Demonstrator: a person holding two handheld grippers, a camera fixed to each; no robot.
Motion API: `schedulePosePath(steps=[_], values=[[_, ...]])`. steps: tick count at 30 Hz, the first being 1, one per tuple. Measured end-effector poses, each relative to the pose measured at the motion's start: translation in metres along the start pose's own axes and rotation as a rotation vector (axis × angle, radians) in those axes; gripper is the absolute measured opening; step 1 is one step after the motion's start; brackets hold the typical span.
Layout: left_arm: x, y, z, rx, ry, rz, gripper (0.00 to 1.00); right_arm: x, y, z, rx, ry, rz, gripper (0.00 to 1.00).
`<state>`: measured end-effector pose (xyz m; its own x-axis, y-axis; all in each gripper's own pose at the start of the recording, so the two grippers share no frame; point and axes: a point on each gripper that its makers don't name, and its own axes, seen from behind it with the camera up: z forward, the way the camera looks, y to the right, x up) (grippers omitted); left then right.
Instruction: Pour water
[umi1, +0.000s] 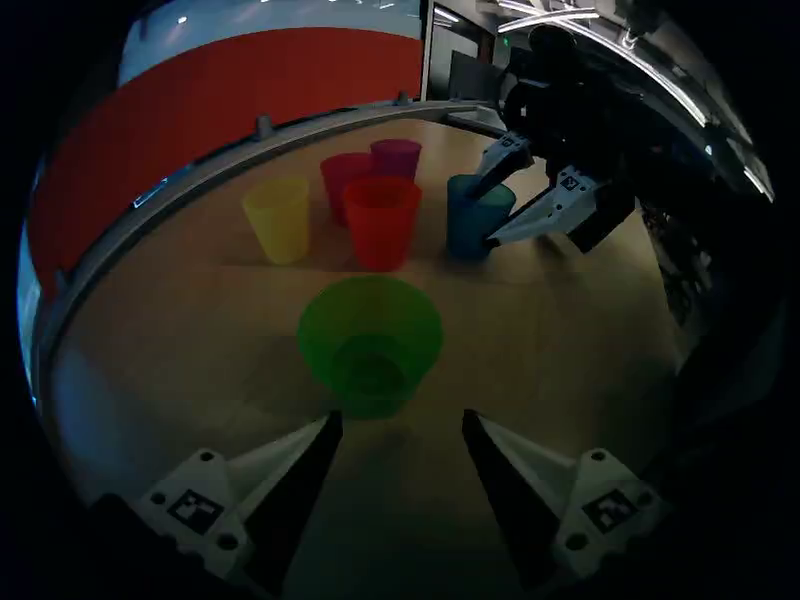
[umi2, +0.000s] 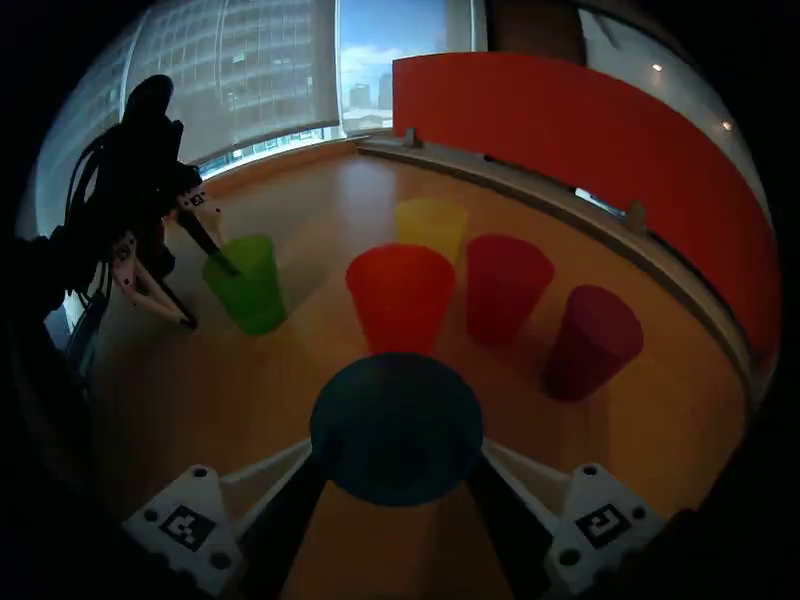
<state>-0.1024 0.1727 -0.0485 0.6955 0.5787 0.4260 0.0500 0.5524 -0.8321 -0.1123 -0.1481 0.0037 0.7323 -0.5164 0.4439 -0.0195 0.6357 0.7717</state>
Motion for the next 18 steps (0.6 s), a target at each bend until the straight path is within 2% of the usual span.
schedulePosePath(steps=[3,5,18], values=[[0.002,0.001,0.0,0.0,0.001,0.004,0.89,0.001,-0.001,-0.001,-0.002,0.005,0.002,0.91],[0.002,0.002,-0.001,0.0,0.002,0.004,0.89,0.001,-0.001,-0.002,-0.002,0.005,0.004,0.97],[-0.006,-0.001,-0.016,0.041,0.019,-0.025,0.89,-0.015,-0.004,-0.029,-0.042,0.014,0.014,1.0]])
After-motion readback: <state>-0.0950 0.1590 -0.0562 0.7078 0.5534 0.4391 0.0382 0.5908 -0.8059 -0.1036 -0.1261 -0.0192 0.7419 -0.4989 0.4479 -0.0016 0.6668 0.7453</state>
